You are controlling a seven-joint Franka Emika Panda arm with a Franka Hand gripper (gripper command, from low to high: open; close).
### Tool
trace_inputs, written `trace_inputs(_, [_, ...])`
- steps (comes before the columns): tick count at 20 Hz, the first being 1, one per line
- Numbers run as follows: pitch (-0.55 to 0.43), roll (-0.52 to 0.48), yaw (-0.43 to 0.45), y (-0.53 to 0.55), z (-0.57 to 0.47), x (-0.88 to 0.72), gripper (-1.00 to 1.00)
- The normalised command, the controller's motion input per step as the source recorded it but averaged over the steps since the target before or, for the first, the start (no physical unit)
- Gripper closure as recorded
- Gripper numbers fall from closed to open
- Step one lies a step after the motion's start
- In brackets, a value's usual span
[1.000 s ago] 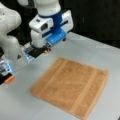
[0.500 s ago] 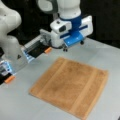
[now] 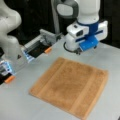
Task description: Folding a towel twice
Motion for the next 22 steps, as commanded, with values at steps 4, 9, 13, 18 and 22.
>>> trace_inputs(4, [0.267,-0.294,-0.068,0.39,-0.04,0.51,-1.00])
trace_inputs(9, [0.177,-0.303,-0.091,0.46,-0.13,0.54,-1.00])
trace_inputs(13, [0.108,-0.295,-0.071,0.32,-0.03,0.45,-1.00])
trace_inputs(18, [-0.029,-0.267,-0.072,0.19,-0.09,0.37,-1.00])
trace_inputs(22, [-0.052,-0.264,-0.033,0.19,-0.18,0.33,-1.00])
